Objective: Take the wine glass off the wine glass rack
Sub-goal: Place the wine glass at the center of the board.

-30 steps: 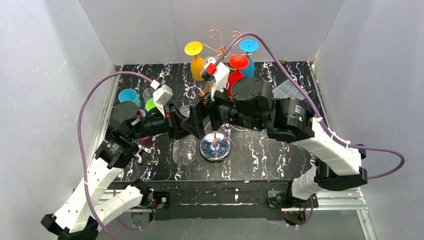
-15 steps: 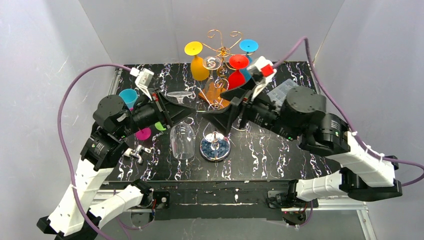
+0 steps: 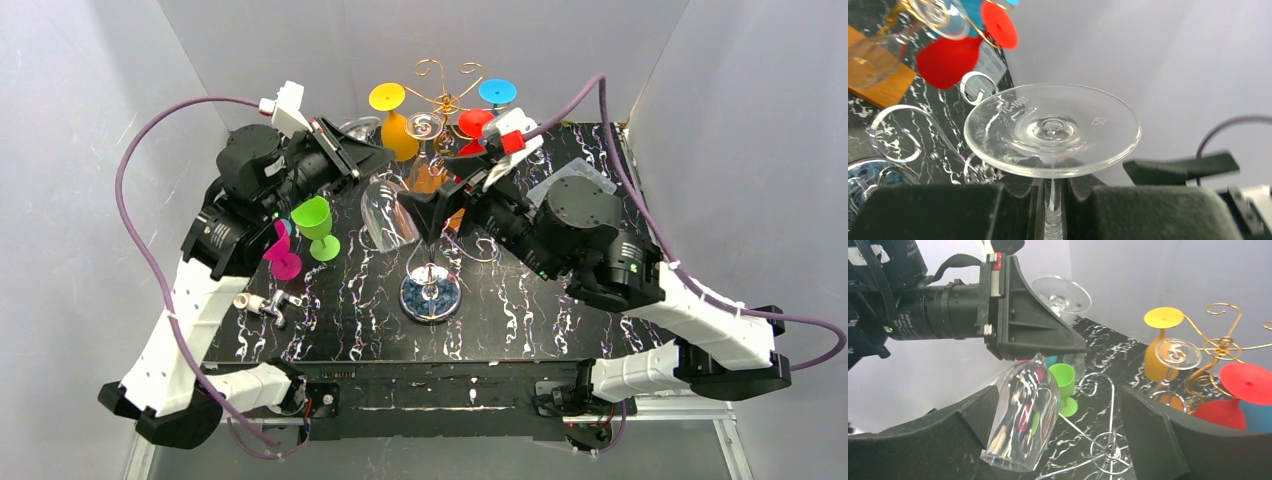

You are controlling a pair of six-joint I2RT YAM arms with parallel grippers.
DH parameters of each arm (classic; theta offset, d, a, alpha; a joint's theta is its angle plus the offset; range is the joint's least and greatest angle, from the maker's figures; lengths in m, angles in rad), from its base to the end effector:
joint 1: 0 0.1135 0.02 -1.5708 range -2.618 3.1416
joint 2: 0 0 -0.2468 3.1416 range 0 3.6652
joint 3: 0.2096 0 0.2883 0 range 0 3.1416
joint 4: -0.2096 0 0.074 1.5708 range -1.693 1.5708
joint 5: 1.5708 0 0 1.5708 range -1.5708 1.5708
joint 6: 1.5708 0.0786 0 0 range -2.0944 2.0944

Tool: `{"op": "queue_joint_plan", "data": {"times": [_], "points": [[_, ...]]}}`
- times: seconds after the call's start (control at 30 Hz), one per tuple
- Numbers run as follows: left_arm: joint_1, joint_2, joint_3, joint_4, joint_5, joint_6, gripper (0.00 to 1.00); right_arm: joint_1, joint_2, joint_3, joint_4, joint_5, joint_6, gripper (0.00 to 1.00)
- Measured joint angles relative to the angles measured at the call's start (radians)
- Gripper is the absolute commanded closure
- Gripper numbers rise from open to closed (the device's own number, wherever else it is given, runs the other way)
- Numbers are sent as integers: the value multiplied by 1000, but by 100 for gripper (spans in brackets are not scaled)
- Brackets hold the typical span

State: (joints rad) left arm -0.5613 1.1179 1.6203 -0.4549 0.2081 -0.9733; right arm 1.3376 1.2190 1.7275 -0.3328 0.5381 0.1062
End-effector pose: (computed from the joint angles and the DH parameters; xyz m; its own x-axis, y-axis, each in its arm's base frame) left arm 0.2292 -0.1633 0.5309 -0.5524 -0.6082 -0.5701 0.4245 0.3833 -0.8203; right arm 0.1065 0.2742 0.5596 -0.0360 0.2422 -0.9696 -0.7191 0.6675 0.1935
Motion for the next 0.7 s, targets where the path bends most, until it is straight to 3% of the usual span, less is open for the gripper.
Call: {"op": "queue_joint_plan", "data": {"times": [0.3,0.37,0.53,0.7], "points": [[246,34,-89,117,-10,-271,100,-17,48,-23,100,99,-108,2],[276,35,-138,169,7,-346,100,-69,69,-12,97,43,-106,2],[349,48,-220,256,31,-494,100,-355,135,7,93,-204,-27,3],[398,82,-238,337,29,-609,100,-433,173,31,94,-385,12,11]]}}
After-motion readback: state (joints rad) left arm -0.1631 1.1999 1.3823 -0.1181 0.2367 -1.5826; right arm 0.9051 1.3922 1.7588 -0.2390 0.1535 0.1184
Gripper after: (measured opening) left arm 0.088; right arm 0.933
